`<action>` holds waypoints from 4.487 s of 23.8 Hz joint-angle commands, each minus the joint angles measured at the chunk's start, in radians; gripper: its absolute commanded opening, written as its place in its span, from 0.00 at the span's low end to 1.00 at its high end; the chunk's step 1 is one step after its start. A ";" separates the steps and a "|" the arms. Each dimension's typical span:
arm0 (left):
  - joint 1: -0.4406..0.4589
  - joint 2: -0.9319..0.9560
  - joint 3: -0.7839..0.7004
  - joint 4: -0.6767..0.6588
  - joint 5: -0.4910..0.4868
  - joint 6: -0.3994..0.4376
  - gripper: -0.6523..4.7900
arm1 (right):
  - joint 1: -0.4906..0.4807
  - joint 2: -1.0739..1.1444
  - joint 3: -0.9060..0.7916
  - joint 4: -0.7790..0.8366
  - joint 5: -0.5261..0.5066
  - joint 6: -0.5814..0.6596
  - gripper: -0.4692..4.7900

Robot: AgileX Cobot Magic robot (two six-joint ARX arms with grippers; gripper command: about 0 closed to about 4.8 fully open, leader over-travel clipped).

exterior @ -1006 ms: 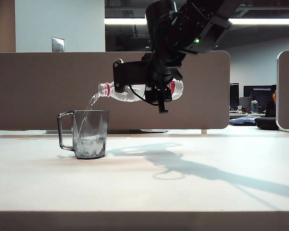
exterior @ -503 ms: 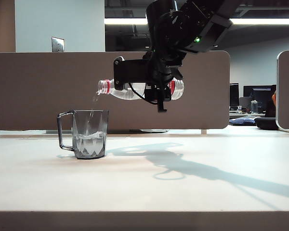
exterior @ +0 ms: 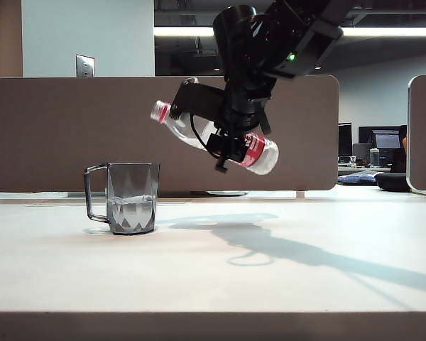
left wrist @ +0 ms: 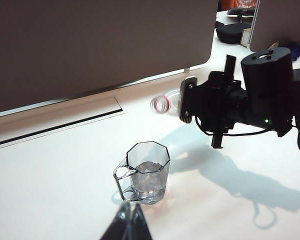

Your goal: Pick up the mineral water bottle on the table and pour water into the mug until it's half full.

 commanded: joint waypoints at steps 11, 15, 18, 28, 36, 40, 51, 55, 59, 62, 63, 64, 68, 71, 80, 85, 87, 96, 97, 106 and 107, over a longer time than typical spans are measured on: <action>0.002 0.000 0.006 -0.006 -0.002 0.004 0.12 | -0.077 -0.153 -0.003 -0.110 -0.182 0.937 0.55; 0.002 0.000 0.006 -0.030 -0.002 0.005 0.12 | -0.108 -0.154 -0.003 -0.143 -0.231 0.953 0.55; 0.002 0.000 0.006 -0.032 -0.018 0.009 0.12 | -0.125 -0.154 -0.009 -0.155 -0.261 0.981 0.54; 0.002 0.000 0.006 -0.078 -0.024 0.045 0.12 | -0.159 -0.212 -0.321 0.116 -0.339 1.093 0.53; 0.002 0.000 0.006 -0.092 -0.024 0.045 0.12 | -0.172 -0.216 -0.399 0.176 -0.335 1.095 0.56; 0.002 0.000 0.006 -0.092 -0.024 0.045 0.12 | -0.180 -0.216 -0.399 0.146 -0.332 1.095 0.59; 0.002 0.000 0.006 -0.092 -0.024 0.045 0.12 | -0.189 -0.216 -0.399 0.050 -0.327 1.094 0.74; 0.002 0.000 0.006 -0.092 -0.024 0.045 0.12 | -0.189 -0.217 -0.399 0.022 -0.328 1.094 0.82; 0.002 -0.001 0.006 -0.092 -0.024 0.045 0.12 | -0.189 -0.227 -0.399 -0.008 -0.332 1.094 0.91; 0.002 -0.001 0.006 -0.092 -0.024 0.045 0.12 | -0.189 -0.238 -0.399 -0.021 -0.331 1.091 0.91; 0.002 -0.001 0.006 -0.092 -0.024 0.045 0.12 | -0.189 -0.240 -0.399 -0.021 -0.332 1.087 0.91; 0.002 -0.001 0.006 -0.092 -0.024 0.045 0.12 | -0.189 -0.243 -0.399 -0.021 -0.331 1.085 0.91; 0.002 -0.001 0.006 -0.092 -0.024 0.045 0.12 | -0.189 -0.251 -0.399 -0.032 -0.330 1.080 0.91; 0.002 -0.001 0.006 -0.092 -0.024 0.045 0.12 | -0.189 -0.254 -0.399 -0.040 -0.324 1.080 0.93; 0.002 -0.001 0.008 -0.092 -0.024 0.045 0.12 | -0.189 -0.255 -0.399 -0.083 -0.278 1.079 1.00; 0.002 -0.001 0.008 -0.092 -0.024 0.045 0.12 | -0.189 -0.277 -0.399 -0.096 -0.277 1.079 1.00; 0.002 -0.001 0.008 -0.092 -0.024 0.045 0.12 | -0.189 -0.293 -0.399 -0.101 -0.266 1.076 1.00; 0.002 -0.013 0.008 -0.095 -0.024 0.045 0.12 | -0.189 -0.365 -0.399 -0.178 -0.259 1.056 1.00; 0.002 -0.014 0.008 -0.095 -0.024 0.045 0.12 | -0.189 -0.372 -0.399 -0.199 -0.260 1.056 1.00; 0.002 -0.015 0.008 -0.095 -0.023 0.045 0.12 | -0.189 -0.520 -0.402 -0.375 -0.259 1.057 1.00; 0.002 -0.015 0.008 -0.095 -0.023 0.045 0.12 | -0.188 -0.562 -0.402 -0.410 -0.261 1.057 1.00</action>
